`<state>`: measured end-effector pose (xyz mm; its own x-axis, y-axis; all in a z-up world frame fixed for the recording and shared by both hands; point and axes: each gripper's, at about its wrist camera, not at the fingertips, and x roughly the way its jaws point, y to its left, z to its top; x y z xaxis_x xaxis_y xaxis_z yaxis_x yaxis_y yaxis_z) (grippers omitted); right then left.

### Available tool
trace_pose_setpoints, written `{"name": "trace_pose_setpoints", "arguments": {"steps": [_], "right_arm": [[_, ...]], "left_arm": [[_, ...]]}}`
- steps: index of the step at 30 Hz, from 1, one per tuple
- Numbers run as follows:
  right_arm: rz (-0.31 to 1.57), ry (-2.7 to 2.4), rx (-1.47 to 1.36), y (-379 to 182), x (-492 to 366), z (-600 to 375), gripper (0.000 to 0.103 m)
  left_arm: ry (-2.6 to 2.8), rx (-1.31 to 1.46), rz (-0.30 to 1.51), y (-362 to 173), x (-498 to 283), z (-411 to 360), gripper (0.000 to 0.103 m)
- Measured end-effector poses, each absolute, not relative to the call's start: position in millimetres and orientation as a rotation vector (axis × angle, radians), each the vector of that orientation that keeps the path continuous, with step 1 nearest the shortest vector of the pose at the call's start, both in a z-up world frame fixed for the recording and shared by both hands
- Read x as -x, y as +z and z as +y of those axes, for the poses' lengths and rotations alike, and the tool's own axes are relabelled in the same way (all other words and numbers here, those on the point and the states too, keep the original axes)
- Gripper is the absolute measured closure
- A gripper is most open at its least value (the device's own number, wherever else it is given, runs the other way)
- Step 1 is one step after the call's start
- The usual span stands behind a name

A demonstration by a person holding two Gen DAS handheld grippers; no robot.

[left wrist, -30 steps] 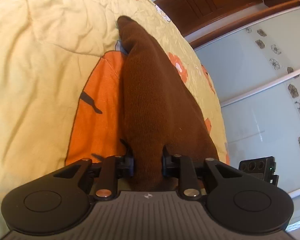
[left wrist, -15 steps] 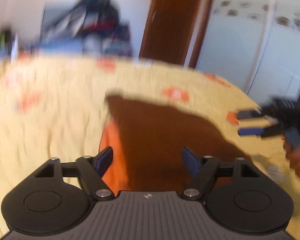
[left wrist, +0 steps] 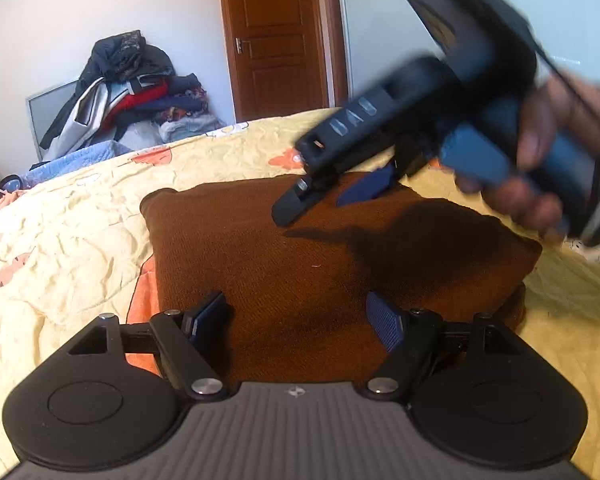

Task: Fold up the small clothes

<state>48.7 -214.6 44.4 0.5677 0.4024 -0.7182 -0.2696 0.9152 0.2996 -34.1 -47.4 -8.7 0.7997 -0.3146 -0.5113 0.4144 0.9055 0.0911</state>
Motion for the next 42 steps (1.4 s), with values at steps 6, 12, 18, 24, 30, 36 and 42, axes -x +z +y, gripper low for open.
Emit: {"name": "trace_pose_setpoints", "arguments": {"steps": [6, 12, 18, 24, 30, 36, 42], "right_arm": [[0.818, 0.53, -0.181, 84, -73, -176, 0.014], [1.01, 0.509, -0.16, 36, -143, -137, 0.017], [0.903, 0.451, -0.301, 11, -134, -189, 0.076], [0.96, 0.358, -0.529, 8, -116, -239, 0.098], [0.78, 0.368, -0.176, 52, -57, -195, 0.007], [0.825, 0.369, -0.033, 14, -55, -187, 0.004], [0.794, 0.327, -0.067, 49, -16, -189, 0.006]], "left_arm": [[-0.395, -0.184, 0.511, -8, 38, -48, 0.025], [-0.397, -0.182, 0.511, -7, 42, -47, 0.025], [-0.406, -0.172, 0.511, -7, 40, -43, 0.025], [-0.408, -0.165, 0.51, -8, 39, -42, 0.024], [-0.405, -0.169, 0.51, -8, 40, -45, 0.024], [-0.4, -0.185, 0.501, -9, 42, -47, 0.024], [-0.334, -0.164, 0.441, 0, 76, -39, 0.024]]}}
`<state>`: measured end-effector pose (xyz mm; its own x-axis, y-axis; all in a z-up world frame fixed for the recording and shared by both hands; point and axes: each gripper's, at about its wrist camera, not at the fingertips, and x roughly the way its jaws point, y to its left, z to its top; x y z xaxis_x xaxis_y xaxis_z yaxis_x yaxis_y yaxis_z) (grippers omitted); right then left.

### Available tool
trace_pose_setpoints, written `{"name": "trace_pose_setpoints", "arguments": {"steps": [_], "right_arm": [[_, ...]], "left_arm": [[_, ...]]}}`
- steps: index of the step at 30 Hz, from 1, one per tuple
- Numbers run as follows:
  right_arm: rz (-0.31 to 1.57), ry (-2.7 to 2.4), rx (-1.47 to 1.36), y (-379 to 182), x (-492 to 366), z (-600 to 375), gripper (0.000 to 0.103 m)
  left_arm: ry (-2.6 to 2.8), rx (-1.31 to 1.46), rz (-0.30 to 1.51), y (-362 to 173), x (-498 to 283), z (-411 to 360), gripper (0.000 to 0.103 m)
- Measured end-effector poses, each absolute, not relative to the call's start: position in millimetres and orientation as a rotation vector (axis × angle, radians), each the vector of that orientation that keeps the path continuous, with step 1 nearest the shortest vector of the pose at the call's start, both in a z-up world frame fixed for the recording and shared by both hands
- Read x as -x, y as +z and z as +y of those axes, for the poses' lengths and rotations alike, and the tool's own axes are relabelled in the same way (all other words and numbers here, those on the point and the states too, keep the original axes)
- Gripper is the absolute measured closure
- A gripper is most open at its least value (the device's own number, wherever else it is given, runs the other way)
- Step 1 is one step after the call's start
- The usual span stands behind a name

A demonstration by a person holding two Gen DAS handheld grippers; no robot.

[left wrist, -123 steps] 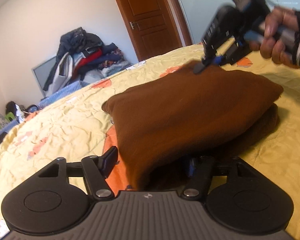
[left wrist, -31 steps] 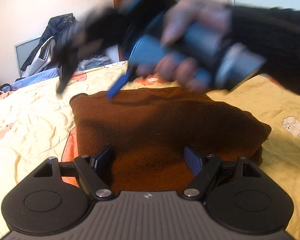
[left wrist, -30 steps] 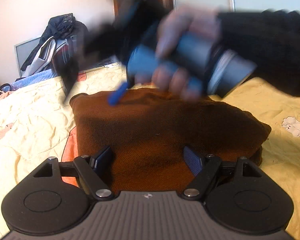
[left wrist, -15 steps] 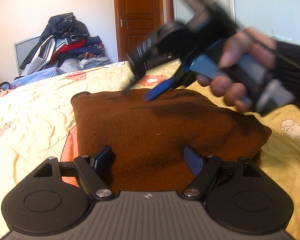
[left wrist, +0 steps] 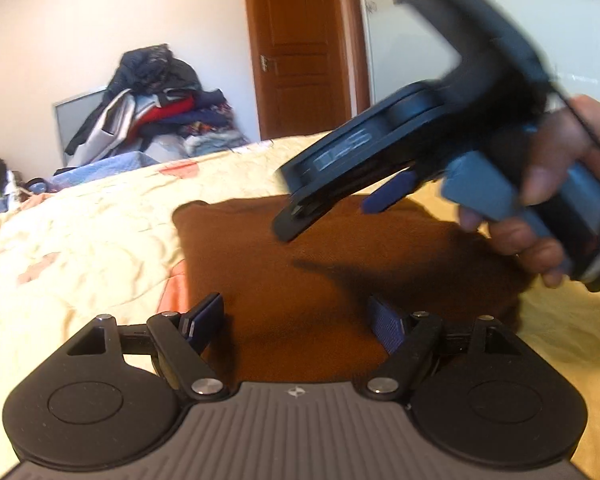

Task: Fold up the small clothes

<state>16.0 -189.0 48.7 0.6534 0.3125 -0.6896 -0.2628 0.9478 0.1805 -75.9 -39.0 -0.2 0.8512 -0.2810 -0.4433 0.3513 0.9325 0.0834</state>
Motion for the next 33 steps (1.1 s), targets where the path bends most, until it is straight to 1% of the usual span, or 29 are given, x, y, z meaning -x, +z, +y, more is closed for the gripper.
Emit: {"name": "trace_pose_setpoints", "arguments": {"steps": [2, 4, 6, 7, 8, 9, 12, 13, 16, 19, 20, 22, 23, 24, 25, 26, 27, 28, 29, 30, 33], "right_arm": [[0.742, 0.348, -0.079, 60, 11, -194, 0.002], [0.729, 0.357, -0.075, 60, 26, -196, 0.0], [0.815, 0.334, -0.073, 38, 26, -201, 0.0], [0.819, 0.316, -0.043, 25, 29, -204, 0.0], [0.779, 0.326, 0.026, 19, 37, -203, 0.0], [0.787, 0.322, 0.067, 19, 40, -201, 0.0], [0.881, 0.308, 0.03, 36, 36, -202, 0.001], [0.862, 0.314, -0.002, 43, 35, -207, 0.003], [0.793, 0.295, -0.109, 62, 19, -220, 0.002], [0.773, 0.286, -0.146, 63, -4, -222, 0.001], [0.808, 0.285, -0.125, 55, -11, -219, 0.0], [0.965, 0.301, -0.069, 27, -25, -211, 0.0], [0.924, 0.319, 0.019, 27, -18, -204, 0.0], [0.948, 0.324, 0.047, 29, -18, -201, 0.0], [0.966, 0.316, 0.029, 35, -20, -201, 0.001], [0.97, 0.308, 0.003, 43, -22, -202, 0.007], [0.943, 0.302, -0.008, 52, -23, -202, 0.01], [0.902, 0.3, -0.011, 61, -21, -201, 0.009], [0.862, 0.302, -0.014, 68, -18, -197, 0.004], [0.84, 0.315, -0.017, 73, -17, -194, 0.002], [0.851, 0.363, 0.001, 64, -18, -184, 0.0]], "left_arm": [[-0.354, -0.137, 0.434, 4, 91, -34, 0.024], [-0.383, -0.143, 0.466, 3, 94, -35, 0.024], [-0.389, -0.176, 0.532, -7, 88, -38, 0.024], [-0.388, -0.182, 0.553, -12, 85, -38, 0.023], [-0.389, -0.165, 0.553, -11, 85, -35, 0.023], [-0.387, -0.149, 0.562, -7, 85, -33, 0.023], [-0.373, -0.137, 0.557, 0, 90, -30, 0.023], [-0.373, -0.135, 0.555, 1, 89, -31, 0.023], [-0.363, -0.154, 0.568, -4, 85, -36, 0.023], [-0.357, -0.18, 0.561, -10, 83, -41, 0.02], [-0.359, -0.182, 0.555, -11, 84, -40, 0.02], [-0.366, -0.166, 0.557, -12, 84, -36, 0.02], [-0.368, -0.153, 0.561, -12, 85, -34, 0.019], [-0.369, -0.14, 0.567, -12, 84, -32, 0.018], [-0.369, -0.126, 0.573, -12, 83, -30, 0.017], [-0.367, -0.114, 0.58, -12, 83, -29, 0.015], [-0.368, -0.105, 0.586, -12, 81, -29, 0.014], [-0.369, -0.098, 0.59, -12, 81, -28, 0.013], [-0.37, -0.094, 0.594, -12, 80, -28, 0.012], [-0.371, -0.09, 0.595, -12, 80, -27, 0.011], [-0.374, -0.073, 0.593, -11, 81, -23, 0.011]]}}
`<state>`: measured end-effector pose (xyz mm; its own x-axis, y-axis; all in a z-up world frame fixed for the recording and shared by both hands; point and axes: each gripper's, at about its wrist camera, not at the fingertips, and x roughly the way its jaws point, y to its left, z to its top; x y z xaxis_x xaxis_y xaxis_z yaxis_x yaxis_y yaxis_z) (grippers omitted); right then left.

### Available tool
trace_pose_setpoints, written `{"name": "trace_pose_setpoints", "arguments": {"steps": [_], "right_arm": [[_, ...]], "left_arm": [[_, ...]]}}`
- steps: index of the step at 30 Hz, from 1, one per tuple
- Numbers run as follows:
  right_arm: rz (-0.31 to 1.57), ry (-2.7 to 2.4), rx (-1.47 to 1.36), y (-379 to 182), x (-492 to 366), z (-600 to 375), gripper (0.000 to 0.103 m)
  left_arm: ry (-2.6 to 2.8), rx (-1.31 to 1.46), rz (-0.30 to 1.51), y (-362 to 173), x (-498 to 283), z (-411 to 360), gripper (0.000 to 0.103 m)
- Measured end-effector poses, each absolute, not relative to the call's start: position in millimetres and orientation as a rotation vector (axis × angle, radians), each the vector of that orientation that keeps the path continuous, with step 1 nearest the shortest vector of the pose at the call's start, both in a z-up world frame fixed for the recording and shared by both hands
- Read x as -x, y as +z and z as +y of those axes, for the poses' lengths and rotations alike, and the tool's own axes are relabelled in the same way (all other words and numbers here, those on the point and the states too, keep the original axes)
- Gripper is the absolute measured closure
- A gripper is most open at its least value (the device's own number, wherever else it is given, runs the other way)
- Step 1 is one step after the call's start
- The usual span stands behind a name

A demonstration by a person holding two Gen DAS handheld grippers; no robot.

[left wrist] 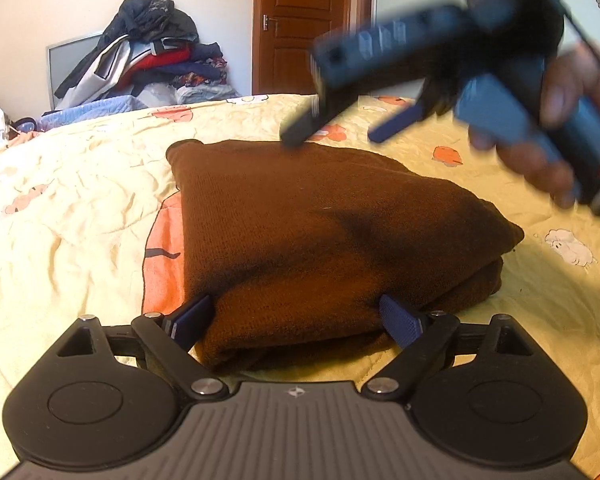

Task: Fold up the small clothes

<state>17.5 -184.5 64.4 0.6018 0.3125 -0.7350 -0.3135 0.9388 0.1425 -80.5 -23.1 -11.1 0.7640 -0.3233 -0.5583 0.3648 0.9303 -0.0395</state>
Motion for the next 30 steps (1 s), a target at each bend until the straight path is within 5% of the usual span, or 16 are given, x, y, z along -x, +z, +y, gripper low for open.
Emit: {"name": "trace_pose_setpoints", "arguments": {"steps": [2, 6, 13, 15, 16, 18, 19, 26, 30], "right_arm": [[0.961, 0.375, 0.03, 36, -21, -184, 0.001], [0.866, 0.374, 0.077, 44, 18, -196, 0.004], [0.974, 0.392, -0.477, 42, 55, -283, 0.002], [1.038, 0.433, -0.597, 24, 56, -291, 0.01], [1.061, 0.45, -0.638, 14, 56, -292, 0.02], [1.058, 0.464, -0.67, 4, 58, -290, 0.065], [1.077, 0.448, -0.657, -2, 58, -286, 0.08], [0.988, 0.479, -0.478, 5, 73, -266, 0.086], [0.987, 0.473, -0.537, 5, 71, -274, 0.081]], "left_arm": [[-0.36, -0.044, 0.584, -8, 86, -15, 0.011], [-0.356, 0.148, 0.644, 0, 91, 28, 0.011], [-0.419, 0.597, 0.818, -8, 51, 86, 0.012], [-0.468, 0.652, 0.863, -12, 40, 82, 0.021], [-0.481, 0.651, 0.884, -14, 36, 78, 0.039], [-0.482, 0.621, 0.936, -19, 29, 70, 0.077], [-0.479, 0.612, 0.936, -20, 27, 69, 0.079], [-0.484, 0.45, 0.887, -15, 30, 71, 0.084], [-0.418, 0.207, 0.795, 5, 54, 42, 0.081]]}}
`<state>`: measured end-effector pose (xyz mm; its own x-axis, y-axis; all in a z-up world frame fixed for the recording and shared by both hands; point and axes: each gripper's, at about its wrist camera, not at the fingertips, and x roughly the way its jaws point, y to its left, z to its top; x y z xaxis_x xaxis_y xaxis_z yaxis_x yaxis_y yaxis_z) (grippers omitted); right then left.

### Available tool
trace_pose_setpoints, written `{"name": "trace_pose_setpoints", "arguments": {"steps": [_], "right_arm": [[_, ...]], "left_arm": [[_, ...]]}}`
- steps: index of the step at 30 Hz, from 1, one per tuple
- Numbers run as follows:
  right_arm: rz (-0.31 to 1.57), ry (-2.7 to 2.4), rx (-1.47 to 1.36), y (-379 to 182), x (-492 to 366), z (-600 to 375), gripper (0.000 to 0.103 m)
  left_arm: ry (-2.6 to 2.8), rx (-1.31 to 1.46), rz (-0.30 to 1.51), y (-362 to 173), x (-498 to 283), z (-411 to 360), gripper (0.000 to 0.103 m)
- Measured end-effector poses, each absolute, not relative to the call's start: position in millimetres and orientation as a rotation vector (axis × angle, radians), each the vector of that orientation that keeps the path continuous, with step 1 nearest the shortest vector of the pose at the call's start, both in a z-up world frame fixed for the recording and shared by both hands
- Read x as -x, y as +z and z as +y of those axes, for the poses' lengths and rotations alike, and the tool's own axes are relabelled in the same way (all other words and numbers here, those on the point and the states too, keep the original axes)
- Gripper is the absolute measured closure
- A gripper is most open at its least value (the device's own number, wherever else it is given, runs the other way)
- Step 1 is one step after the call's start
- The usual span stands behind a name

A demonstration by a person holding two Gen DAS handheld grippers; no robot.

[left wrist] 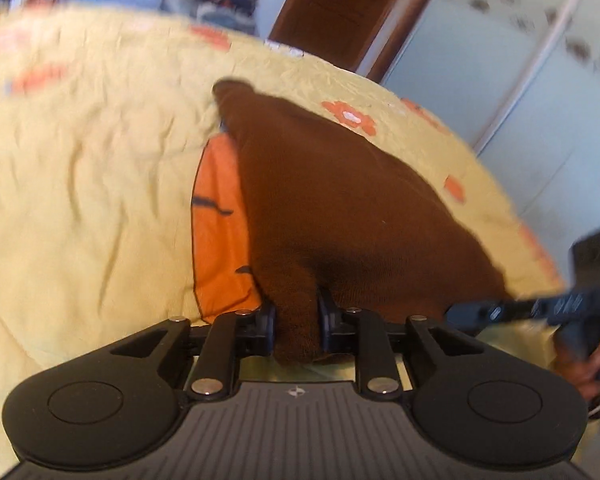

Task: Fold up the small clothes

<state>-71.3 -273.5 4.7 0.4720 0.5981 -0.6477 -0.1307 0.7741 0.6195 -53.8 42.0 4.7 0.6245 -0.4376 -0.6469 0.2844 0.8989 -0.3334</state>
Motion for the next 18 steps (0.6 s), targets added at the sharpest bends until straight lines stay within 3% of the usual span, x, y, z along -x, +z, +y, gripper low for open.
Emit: {"name": "trace_pose_setpoints", "arguments": {"steps": [2, 3, 4, 5, 7, 14, 16, 18], "right_arm": [[0.965, 0.423, -0.556, 12, 80, -277, 0.048], [0.938, 0.385, -0.543, 18, 88, -277, 0.038], [0.904, 0.354, -0.52, 25, 97, -275, 0.018], [0.872, 0.327, -0.487, 31, 106, -273, 0.004], [0.828, 0.274, -0.396, 34, 124, -264, 0.001], [0.799, 0.114, -0.027, 12, 154, -213, 0.0], [0.781, 0.059, 0.036, 7, 155, -201, 0.0], [0.758, 0.003, 0.056, 5, 153, -195, 0.0]], "left_arm": [[-0.378, 0.076, 0.724, 18, 74, 27, 0.077], [-0.354, 0.023, 0.677, 23, 86, 21, 0.07], [-0.342, -0.008, 0.633, 26, 97, 16, 0.054], [-0.34, -0.024, 0.599, 27, 106, 13, 0.027], [-0.329, -0.035, 0.538, 24, 121, 6, 0.012], [-0.248, -0.047, 0.673, -10, 112, -13, 0.011], [-0.244, -0.075, 0.68, -13, 110, -18, 0.002], [-0.24, -0.081, 0.687, -15, 108, -18, 0.0]]}}
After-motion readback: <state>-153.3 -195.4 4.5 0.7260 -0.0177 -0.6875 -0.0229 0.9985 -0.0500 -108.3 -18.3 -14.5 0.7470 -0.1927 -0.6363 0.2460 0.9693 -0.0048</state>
